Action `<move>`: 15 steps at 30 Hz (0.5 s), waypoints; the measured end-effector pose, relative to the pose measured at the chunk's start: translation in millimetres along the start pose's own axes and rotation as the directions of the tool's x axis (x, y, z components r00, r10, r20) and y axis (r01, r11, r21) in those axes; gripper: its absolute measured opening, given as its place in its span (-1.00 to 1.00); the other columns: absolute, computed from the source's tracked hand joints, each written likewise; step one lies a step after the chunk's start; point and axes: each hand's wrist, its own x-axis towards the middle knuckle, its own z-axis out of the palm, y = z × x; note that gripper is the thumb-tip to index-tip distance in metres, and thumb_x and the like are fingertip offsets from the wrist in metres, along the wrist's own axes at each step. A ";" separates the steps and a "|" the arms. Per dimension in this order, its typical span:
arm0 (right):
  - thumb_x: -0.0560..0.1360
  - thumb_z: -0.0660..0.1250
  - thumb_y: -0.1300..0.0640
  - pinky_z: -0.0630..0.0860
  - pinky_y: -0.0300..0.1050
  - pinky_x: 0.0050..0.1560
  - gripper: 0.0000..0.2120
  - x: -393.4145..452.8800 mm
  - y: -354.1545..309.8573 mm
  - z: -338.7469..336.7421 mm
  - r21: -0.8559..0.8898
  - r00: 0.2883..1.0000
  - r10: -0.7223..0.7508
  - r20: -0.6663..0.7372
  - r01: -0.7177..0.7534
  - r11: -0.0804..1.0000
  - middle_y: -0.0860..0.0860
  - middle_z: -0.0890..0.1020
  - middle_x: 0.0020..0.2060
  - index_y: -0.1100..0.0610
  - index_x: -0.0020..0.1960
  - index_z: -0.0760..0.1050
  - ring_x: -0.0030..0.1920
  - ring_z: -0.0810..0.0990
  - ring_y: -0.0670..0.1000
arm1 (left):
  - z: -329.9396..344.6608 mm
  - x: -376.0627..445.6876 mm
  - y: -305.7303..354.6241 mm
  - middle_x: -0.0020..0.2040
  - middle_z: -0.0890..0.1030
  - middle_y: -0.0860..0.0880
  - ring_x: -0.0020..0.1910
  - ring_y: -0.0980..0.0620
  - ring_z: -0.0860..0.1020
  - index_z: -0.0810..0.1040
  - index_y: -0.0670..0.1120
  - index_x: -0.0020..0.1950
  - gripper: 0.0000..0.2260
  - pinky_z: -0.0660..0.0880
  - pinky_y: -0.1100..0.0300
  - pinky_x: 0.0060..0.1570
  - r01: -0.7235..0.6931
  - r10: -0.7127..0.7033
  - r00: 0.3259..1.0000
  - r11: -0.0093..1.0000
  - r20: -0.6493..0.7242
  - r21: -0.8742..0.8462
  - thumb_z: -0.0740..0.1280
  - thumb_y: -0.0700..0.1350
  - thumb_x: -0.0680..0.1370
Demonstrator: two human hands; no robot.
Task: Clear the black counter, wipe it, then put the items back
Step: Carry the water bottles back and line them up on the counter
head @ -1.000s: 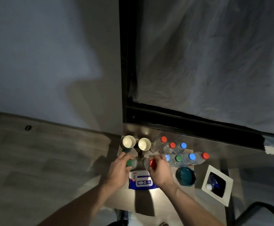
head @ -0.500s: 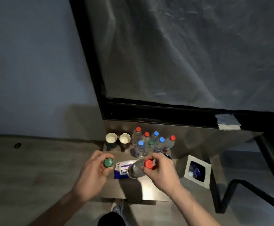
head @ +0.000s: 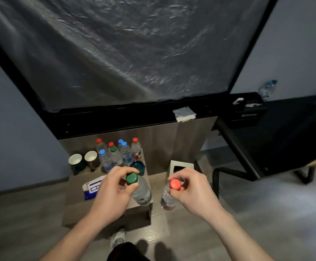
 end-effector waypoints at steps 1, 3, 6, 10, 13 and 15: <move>0.36 0.61 0.06 0.51 -0.37 -0.09 -0.77 -9.5 8.6 -14.2 0.003 1.000 0.013 -0.018 -0.013 1.000 -0.26 0.63 -0.05 -0.15 -0.03 0.69 -0.04 0.61 -0.21 | 10.0 -1.8 14.0 0.06 0.55 0.22 0.00 0.24 0.55 0.61 0.23 0.15 -0.72 0.46 0.43 -0.09 -0.019 0.019 1.000 1.000 0.013 -0.001 0.51 -0.10 0.54; 0.36 0.60 0.05 0.45 -0.41 -0.11 -0.77 -26.4 25.2 -41.0 -0.007 0.998 0.031 -0.050 -0.032 0.999 -0.26 0.64 -0.06 -0.14 -0.01 0.70 -0.09 0.61 -0.23 | 29.2 -2.5 38.9 0.06 0.55 0.24 0.02 0.24 0.55 0.61 0.23 0.16 -0.72 0.47 0.35 -0.06 -0.080 0.080 0.996 0.997 0.038 0.012 0.50 -0.09 0.55; 0.38 0.60 0.08 0.49 -0.40 -0.06 -0.75 -43.9 47.8 -78.8 -0.008 0.994 0.064 -0.089 -0.065 0.998 -0.28 0.67 -0.08 -0.16 0.00 0.70 -0.02 0.62 -0.26 | 56.6 0.3 71.2 0.06 0.54 0.27 0.07 0.24 0.54 0.61 0.22 0.20 -0.73 0.47 0.33 -0.01 -0.177 0.172 0.980 0.983 0.096 0.050 0.48 -0.07 0.56; 0.39 0.60 0.07 0.55 -0.33 -0.06 -0.76 -50.5 75.7 -121.5 0.002 0.987 0.098 -0.129 -0.099 0.995 -0.29 0.66 -0.09 -0.19 -0.01 0.69 0.02 0.60 -0.28 | 93.9 11.7 110.2 0.06 0.52 0.28 0.11 0.25 0.51 0.61 0.19 0.23 -0.73 0.39 0.49 -0.01 -0.250 0.238 0.961 0.965 0.142 0.076 0.47 -0.08 0.57; 0.41 0.59 0.04 0.53 -0.38 -0.08 -0.74 -48.6 99.5 -153.8 -0.005 0.984 0.103 -0.145 -0.105 0.994 -0.31 0.65 -0.03 -0.21 0.04 0.67 0.09 0.54 -0.37 | 125.6 27.2 133.1 0.07 0.52 0.28 0.11 0.27 0.51 0.62 0.18 0.25 -0.73 0.38 0.50 -0.01 -0.282 0.266 0.950 0.956 0.164 0.083 0.46 -0.07 0.58; 0.41 0.59 0.03 0.55 -0.37 -0.07 -0.75 -42.8 116.3 -178.8 0.003 0.982 0.101 -0.162 -0.102 0.995 -0.33 0.65 -0.03 -0.22 0.03 0.67 0.10 0.54 -0.38 | 149.1 40.4 147.8 0.09 0.51 0.28 0.12 0.27 0.51 0.61 0.20 0.26 -0.72 0.41 0.43 0.02 -0.295 0.276 0.944 0.952 0.180 0.084 0.45 -0.06 0.58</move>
